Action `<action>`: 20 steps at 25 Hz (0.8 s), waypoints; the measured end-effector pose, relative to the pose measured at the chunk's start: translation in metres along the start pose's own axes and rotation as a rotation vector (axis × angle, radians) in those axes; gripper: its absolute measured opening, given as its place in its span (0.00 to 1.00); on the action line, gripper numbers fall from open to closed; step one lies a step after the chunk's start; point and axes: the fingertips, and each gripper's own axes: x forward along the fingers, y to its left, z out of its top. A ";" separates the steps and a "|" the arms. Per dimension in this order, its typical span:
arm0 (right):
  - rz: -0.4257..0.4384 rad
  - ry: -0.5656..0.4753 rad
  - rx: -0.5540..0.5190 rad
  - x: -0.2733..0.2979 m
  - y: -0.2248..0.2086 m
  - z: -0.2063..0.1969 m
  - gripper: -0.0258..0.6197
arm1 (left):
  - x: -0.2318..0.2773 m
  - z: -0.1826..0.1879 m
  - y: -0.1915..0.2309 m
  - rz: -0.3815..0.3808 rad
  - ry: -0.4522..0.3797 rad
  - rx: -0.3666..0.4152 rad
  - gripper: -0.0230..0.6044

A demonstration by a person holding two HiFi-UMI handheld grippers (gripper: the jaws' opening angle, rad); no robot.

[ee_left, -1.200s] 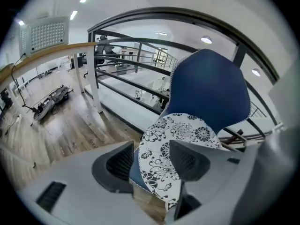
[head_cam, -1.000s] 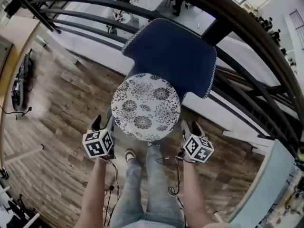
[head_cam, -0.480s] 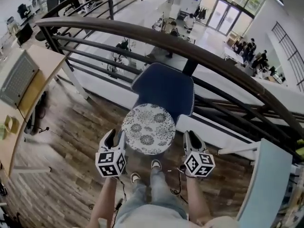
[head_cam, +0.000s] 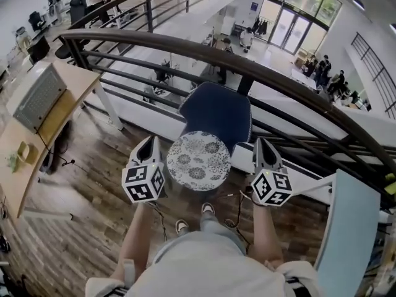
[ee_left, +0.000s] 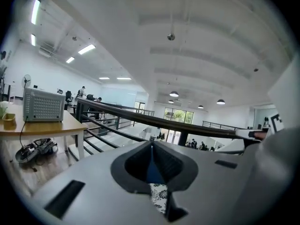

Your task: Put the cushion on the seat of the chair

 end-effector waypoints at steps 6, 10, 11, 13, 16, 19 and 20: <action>-0.045 0.005 -0.002 -0.009 -0.010 0.008 0.04 | -0.008 0.032 0.007 0.019 -0.055 0.050 0.05; -0.064 0.030 0.006 -0.016 -0.016 -0.002 0.04 | -0.007 0.035 0.010 0.037 -0.052 0.082 0.05; -0.068 0.032 0.005 -0.018 -0.017 -0.002 0.04 | -0.006 0.036 0.010 0.039 -0.051 0.081 0.05; -0.071 0.034 0.006 -0.019 -0.019 -0.003 0.04 | -0.004 0.036 0.011 0.043 -0.048 0.078 0.05; -0.065 0.037 0.009 -0.019 -0.021 -0.005 0.04 | -0.001 0.032 0.009 0.041 -0.039 0.076 0.05; -0.049 0.038 0.000 -0.020 -0.019 -0.006 0.04 | 0.003 0.029 0.007 0.034 -0.031 0.075 0.05; -0.048 0.037 -0.011 -0.020 -0.018 -0.005 0.04 | 0.004 0.029 0.006 0.032 -0.029 0.076 0.05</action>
